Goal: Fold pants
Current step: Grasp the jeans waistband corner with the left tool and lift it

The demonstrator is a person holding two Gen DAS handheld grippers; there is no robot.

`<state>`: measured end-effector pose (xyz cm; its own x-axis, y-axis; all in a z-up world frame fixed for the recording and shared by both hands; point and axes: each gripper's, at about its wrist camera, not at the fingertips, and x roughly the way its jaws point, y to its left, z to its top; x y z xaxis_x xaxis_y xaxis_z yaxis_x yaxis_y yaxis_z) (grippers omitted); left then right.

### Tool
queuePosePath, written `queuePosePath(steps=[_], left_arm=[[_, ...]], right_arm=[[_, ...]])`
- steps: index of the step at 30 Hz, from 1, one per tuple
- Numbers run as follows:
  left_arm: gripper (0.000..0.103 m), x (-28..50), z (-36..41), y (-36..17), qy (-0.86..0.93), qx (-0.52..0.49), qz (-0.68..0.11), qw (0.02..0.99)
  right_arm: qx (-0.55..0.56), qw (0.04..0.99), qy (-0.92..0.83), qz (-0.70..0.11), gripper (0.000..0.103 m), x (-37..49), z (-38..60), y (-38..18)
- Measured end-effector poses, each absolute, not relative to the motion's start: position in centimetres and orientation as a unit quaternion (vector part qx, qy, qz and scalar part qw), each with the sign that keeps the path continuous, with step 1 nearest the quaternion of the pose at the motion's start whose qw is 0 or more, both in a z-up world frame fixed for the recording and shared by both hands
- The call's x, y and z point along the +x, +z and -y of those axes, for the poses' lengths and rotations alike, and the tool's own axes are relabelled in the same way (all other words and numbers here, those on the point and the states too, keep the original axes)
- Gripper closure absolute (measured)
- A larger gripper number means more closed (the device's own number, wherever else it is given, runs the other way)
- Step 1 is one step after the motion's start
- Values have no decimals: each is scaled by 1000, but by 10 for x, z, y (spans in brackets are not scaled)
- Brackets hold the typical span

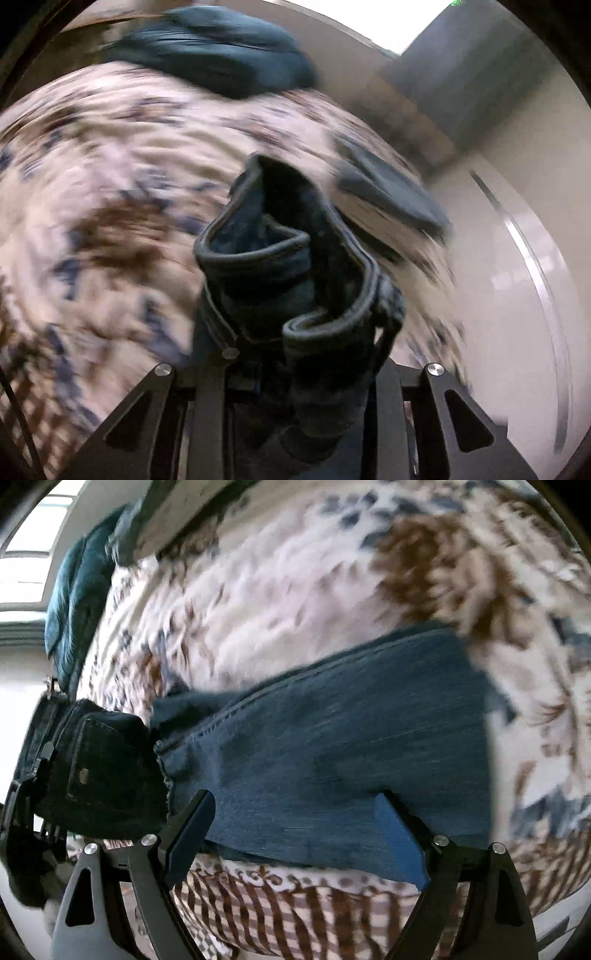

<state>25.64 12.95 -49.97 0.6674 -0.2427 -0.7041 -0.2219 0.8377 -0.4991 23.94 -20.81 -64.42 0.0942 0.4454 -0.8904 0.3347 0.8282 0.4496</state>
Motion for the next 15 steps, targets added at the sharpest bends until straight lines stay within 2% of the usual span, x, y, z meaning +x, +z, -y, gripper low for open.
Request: queuePosePath(steps=[5, 10, 13, 15], left_arm=[[80, 243, 11, -504, -150, -208, -460, 850], [80, 211, 129, -568, -245, -115, -555, 787], [80, 210, 139, -594, -246, -93, -581, 771], [79, 218, 139, -590, -246, -71, -580, 773]], right_arm=[[306, 695, 0, -651, 13, 223, 269, -630], [327, 675, -77, -657, 13, 196, 342, -647], [342, 664, -92, -658, 13, 184, 368, -654], [348, 667, -91, -652, 13, 178, 378, -651]])
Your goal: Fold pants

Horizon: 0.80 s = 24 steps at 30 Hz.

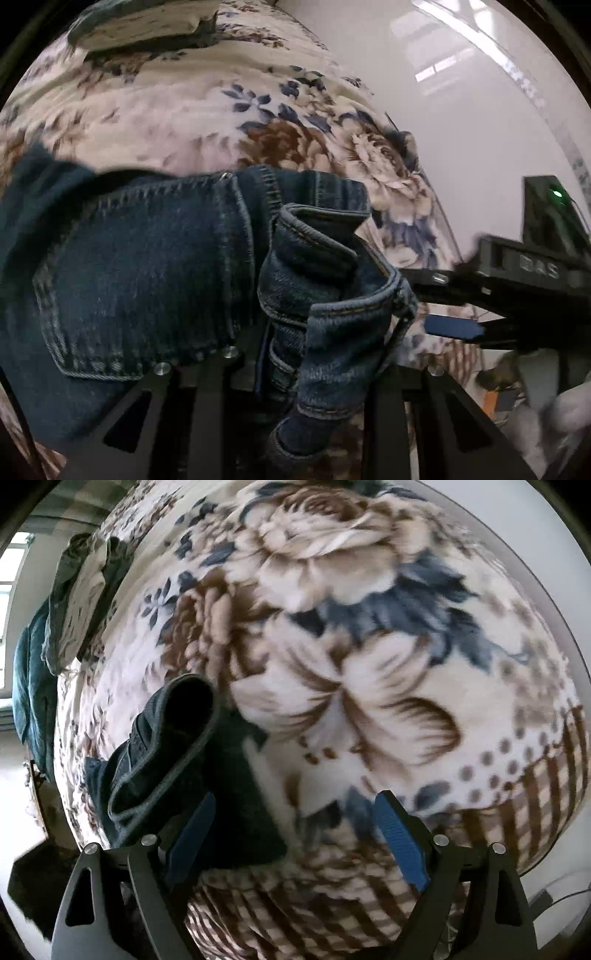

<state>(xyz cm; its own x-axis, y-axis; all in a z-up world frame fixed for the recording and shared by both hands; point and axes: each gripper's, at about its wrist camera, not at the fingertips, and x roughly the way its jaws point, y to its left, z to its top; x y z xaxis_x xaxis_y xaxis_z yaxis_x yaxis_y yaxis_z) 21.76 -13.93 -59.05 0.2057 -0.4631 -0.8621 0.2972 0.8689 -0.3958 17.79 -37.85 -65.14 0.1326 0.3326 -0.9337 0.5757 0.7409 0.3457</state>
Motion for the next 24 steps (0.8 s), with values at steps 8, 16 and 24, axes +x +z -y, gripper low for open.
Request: queuePosePath(steps=[8, 16, 24], left_arm=[[59, 228, 143, -554, -233, -48, -637, 734], [1, 239, 79, -492, -184, -91, -613, 763], [1, 273, -18, -527, -44, -86, -616, 782]], right_arm=[[359, 679, -79, -636, 13, 166, 395, -623], [362, 690, -12, -626, 13, 205, 357, -592], [311, 640, 5, -702, 16, 226, 307, -645]])
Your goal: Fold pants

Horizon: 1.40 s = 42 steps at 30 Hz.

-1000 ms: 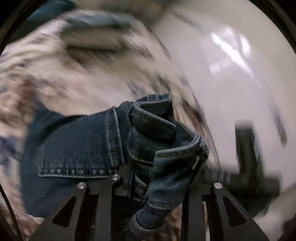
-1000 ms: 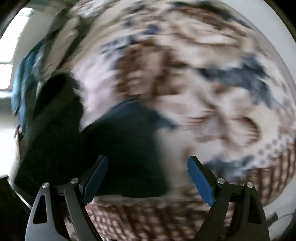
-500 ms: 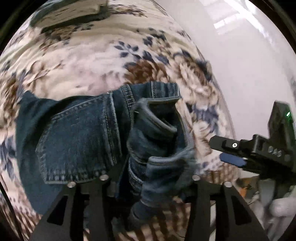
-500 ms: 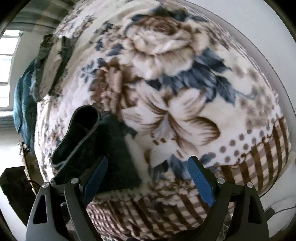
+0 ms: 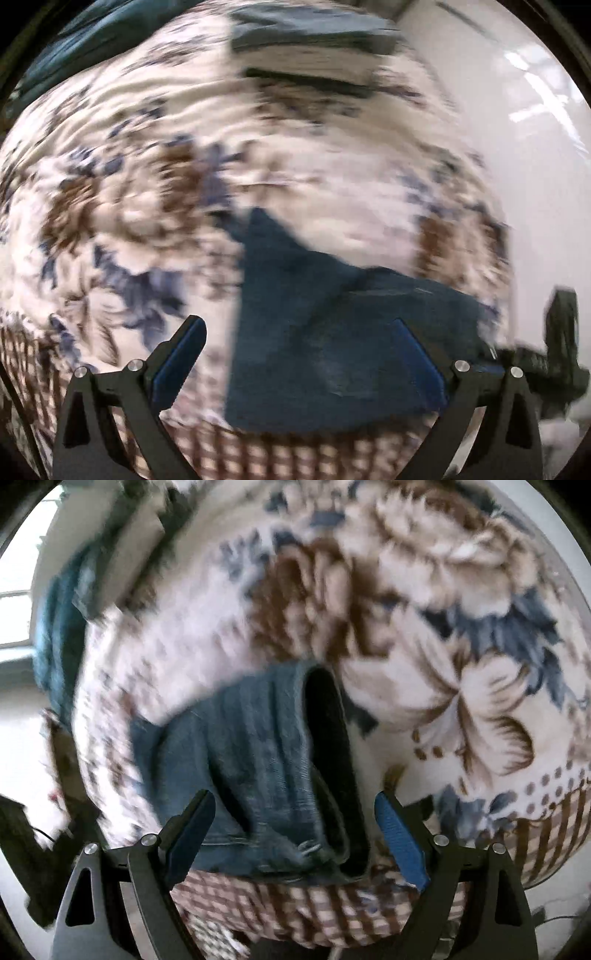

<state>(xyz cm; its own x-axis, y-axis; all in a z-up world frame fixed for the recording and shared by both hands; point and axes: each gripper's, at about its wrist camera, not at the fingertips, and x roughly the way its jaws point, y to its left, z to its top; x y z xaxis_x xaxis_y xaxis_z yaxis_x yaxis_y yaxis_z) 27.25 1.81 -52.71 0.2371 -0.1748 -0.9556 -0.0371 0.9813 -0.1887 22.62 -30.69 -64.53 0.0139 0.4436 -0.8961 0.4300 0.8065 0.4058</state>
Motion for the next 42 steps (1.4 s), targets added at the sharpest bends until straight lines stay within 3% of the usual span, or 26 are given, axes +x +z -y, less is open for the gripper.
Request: queuePosePath(steps=[1, 2, 4, 7, 11, 18, 21, 25, 30, 36, 37, 38, 39, 40, 42], left_arm=[[1, 277, -27, -540, -25, -83, -623, 777], [1, 280, -33, -551, -18, -85, -632, 770], [1, 281, -39, -569, -18, -93, -648, 755], [1, 274, -35, -587, -36, -98, -670, 735], [1, 262, -23, -595, -57, -108, -671, 731], [1, 270, -3, -631, -48, -54, -694, 717], [0, 279, 2, -648, -59, -40, -705, 706], [0, 292, 8, -667, -65, -36, -720, 690], [0, 305, 3, -684, -57, -85, -750, 653], [0, 310, 4, -683, -62, -90, -755, 647], [0, 307, 3, -679, -62, -89, -747, 656], [0, 303, 2, -675, -61, -86, -741, 663], [0, 299, 4, -671, -61, -77, -734, 672], [0, 297, 5, -668, -62, -74, -730, 676], [0, 291, 4, -665, -65, -72, -728, 679]], right_arm=[[309, 635, 2, -708, 48, 225, 304, -652], [320, 625, -3, -712, 70, 222, 303, -658], [357, 613, -4, -705, 81, 212, 301, -657], [375, 627, 19, -683, 86, 204, 301, -624], [369, 634, 7, -680, 89, 194, 313, -602], [294, 607, -13, -738, 84, 199, 307, -668], [254, 622, -9, -741, 78, 207, 293, -662], [219, 630, -8, -745, 58, 211, 283, -660], [218, 626, -7, -748, 41, 210, 288, -662], [281, 634, 23, -720, 40, 219, 297, -658], [287, 633, 30, -718, 41, 220, 295, -660], [283, 634, 32, -719, 49, 221, 293, -661], [269, 636, 29, -723, 76, 221, 290, -661], [270, 631, 15, -727, 86, 218, 292, -659], [288, 632, -17, -719, 89, 212, 310, -652]])
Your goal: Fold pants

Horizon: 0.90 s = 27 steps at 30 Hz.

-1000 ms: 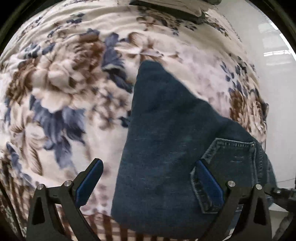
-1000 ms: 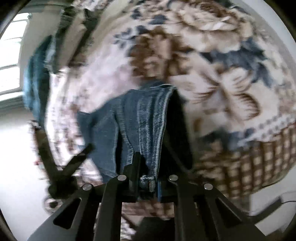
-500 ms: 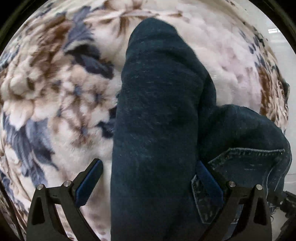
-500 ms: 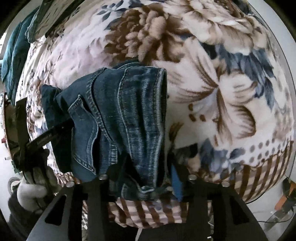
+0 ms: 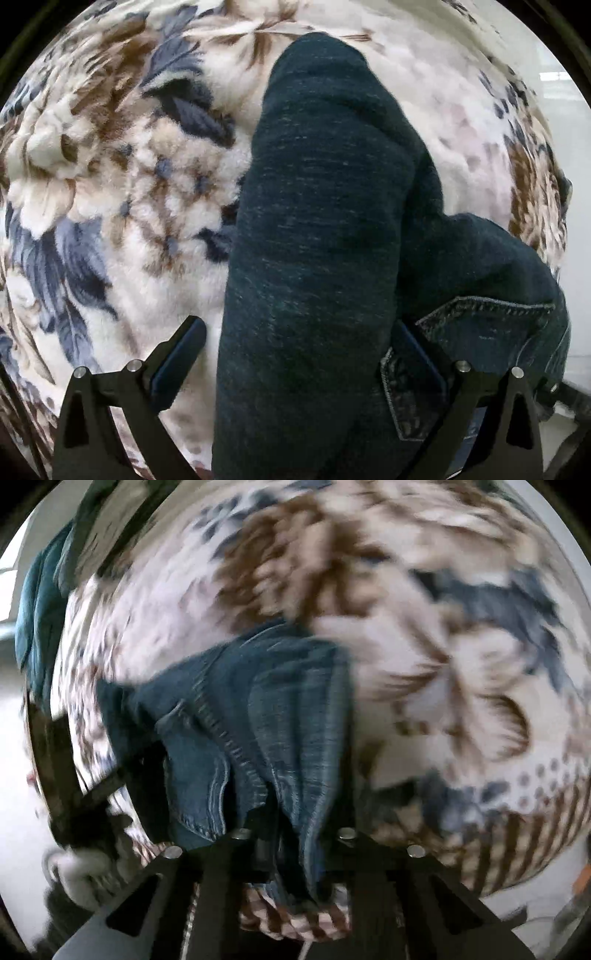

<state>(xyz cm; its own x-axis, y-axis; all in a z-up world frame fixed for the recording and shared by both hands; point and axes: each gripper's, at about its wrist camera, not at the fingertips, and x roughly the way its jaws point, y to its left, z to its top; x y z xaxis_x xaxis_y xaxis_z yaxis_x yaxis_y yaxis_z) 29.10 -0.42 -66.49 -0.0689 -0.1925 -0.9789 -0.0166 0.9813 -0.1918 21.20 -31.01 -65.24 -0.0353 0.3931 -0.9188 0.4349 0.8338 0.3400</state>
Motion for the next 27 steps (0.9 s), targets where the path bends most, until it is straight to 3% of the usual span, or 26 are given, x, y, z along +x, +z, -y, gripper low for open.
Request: queuePosePath(steps=[5, 6, 8, 9, 10, 14, 18, 19, 20, 21, 22, 24, 27], left_arm=[[3, 281, 16, -658, -64, -63, -723, 685], [5, 281, 16, -654, -71, -65, -720, 687], [9, 280, 17, -644, -80, -74, -713, 692], [9, 282, 11, -636, -85, -82, -707, 697], [9, 287, 6, -628, -88, -91, -701, 701], [9, 304, -15, -603, -103, -148, -682, 709], [9, 344, -24, -625, -108, -185, -704, 678], [15, 355, -20, -636, -114, -184, -711, 669], [45, 362, -15, -641, -119, -177, -714, 667], [52, 372, -10, -645, -129, -169, -720, 661], [59, 375, -9, -647, -129, -163, -722, 660], [66, 374, -24, -647, -137, -175, -721, 656], [67, 371, -58, -668, -138, -298, -725, 606]], right_arm=[[314, 591, 11, -743, 88, 212, 325, -681], [317, 592, 21, -741, 83, 217, 326, -677], [318, 595, 27, -738, 52, 221, 332, -668], [325, 604, 21, -727, 29, 223, 338, -661], [332, 614, 17, -716, 26, 226, 342, -656], [366, 609, 14, -703, 26, 241, 335, -661], [376, 609, 2, -698, 27, 253, 319, -678], [372, 617, -6, -694, 33, 256, 314, -680], [361, 627, -11, -690, 40, 258, 310, -678], [349, 635, -9, -689, 58, 261, 303, -673], [338, 641, -12, -689, 66, 262, 300, -667], [298, 666, -25, -683, 86, 266, 299, -649], [347, 647, -32, -678, 86, 261, 320, -657]])
